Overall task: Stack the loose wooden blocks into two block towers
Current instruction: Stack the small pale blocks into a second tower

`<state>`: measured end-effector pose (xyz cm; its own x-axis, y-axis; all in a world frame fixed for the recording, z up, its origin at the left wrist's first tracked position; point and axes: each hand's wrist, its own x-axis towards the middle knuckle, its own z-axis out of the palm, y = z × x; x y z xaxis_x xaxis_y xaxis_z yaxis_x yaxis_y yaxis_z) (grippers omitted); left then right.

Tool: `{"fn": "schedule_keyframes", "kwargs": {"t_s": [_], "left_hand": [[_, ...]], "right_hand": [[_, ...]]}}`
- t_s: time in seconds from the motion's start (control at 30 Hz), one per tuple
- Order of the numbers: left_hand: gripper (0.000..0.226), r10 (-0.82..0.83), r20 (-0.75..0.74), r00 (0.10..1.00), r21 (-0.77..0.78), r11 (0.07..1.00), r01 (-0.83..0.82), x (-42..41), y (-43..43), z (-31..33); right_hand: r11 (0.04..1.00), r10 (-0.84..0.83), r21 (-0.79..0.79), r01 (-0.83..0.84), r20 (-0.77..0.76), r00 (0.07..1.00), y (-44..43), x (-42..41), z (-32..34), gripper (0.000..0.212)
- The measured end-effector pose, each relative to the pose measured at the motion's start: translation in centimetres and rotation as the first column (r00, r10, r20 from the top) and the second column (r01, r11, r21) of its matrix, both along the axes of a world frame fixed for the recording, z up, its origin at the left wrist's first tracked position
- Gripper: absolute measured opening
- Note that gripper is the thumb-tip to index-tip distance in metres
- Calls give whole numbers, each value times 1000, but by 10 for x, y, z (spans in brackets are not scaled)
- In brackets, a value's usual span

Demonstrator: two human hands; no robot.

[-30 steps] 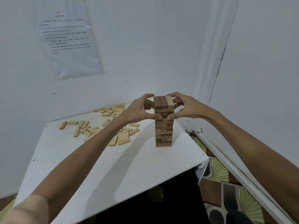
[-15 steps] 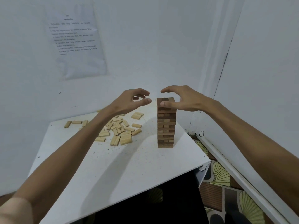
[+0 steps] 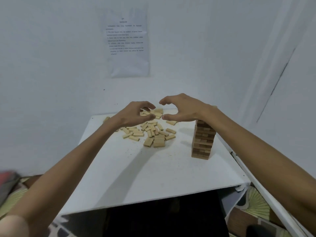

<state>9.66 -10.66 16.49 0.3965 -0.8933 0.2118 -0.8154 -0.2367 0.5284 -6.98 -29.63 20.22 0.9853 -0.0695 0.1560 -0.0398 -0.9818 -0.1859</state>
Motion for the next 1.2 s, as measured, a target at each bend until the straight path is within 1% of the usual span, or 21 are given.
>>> {"fn": "schedule_keyframes", "kwargs": {"t_s": [0.2, 0.33, 0.43, 0.57, 0.8, 0.9, 1.0, 1.07, 1.2], "left_hand": [[42, 101, -12, 995, 11, 995, -101, 12, 42, -16], [41, 144, -33, 989, 53, 988, -142, 17, 59, -36], [42, 154, -49, 987, 101, 984, -149, 21, 61, -58], [39, 163, -60, 985, 118, 981, -155, 25, 57, -87], [40, 169, -117, 979, 132, 979, -153, 23, 37, -133], [41, 147, -59, 987, 136, 981, -138, 13, 22, -147], [37, 149, 14, 989, 88, 985, -150, 4, 12, -161], [33, 191, 29, 981, 22, 981, -192, -4, 11, -168], [35, 302, 12, 953, -92, 949, -300, -18, 11, -179]], "right_hand": [[999, 43, 9, -42, -64, 997, 23, 37, -21, 65], [999, 45, 21, -43, -102, 994, 32, 53, -46, 62], [999, 48, 25, -45, -150, 988, 31, 59, -69, 60], [999, 37, 28, -33, -197, 980, 24, 62, -101, 54], [999, -25, 22, 30, -198, 980, 16, 60, -149, 46], [998, -57, 17, 60, -140, 989, 14, 55, -165, 43], [996, -78, 29, 80, -48, 996, 15, 46, -179, 32], [996, -80, 43, 79, 10, 997, 16, 39, -187, 26], [994, -89, 74, 80, 130, 988, 17, 30, -198, 19]]}}
